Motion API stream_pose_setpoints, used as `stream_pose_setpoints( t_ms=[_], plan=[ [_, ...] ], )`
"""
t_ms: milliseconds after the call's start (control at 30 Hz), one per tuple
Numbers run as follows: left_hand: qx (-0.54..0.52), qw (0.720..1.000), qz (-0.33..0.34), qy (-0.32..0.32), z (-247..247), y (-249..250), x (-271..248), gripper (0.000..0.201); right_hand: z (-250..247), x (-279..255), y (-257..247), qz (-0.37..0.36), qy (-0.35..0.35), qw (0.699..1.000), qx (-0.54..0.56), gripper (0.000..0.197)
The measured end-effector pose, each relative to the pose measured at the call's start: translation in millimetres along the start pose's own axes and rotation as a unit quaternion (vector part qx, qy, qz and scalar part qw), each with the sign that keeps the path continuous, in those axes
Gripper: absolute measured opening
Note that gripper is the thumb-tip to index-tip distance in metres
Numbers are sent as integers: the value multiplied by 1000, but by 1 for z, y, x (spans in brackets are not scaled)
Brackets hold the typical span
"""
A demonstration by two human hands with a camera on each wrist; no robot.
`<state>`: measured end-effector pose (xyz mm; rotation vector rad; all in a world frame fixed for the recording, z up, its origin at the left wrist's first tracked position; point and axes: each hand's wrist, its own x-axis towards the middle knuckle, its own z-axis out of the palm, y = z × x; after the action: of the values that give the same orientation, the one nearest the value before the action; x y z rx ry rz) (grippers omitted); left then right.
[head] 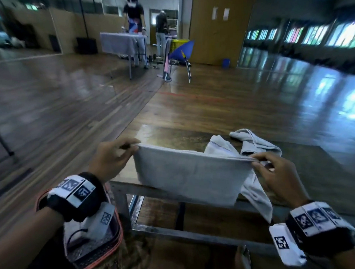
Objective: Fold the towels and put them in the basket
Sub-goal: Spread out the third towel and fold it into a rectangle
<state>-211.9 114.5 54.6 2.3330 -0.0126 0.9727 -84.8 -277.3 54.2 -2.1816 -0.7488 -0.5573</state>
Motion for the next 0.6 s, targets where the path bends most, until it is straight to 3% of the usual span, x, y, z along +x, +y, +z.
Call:
stream_pose_setpoints(
  t_ms=[233, 400, 600],
  plan=[
    [34, 997, 60, 27, -31, 19, 65, 17, -29, 67, -15, 14, 31, 997, 62, 16],
    [68, 993, 93, 28, -13, -4, 83, 11, -5, 96, -1, 38, 18, 997, 64, 25],
    [134, 985, 102, 17, 24, -45, 72, 9, 42, 94, 27, 34, 42, 998, 45, 19]
  ],
)
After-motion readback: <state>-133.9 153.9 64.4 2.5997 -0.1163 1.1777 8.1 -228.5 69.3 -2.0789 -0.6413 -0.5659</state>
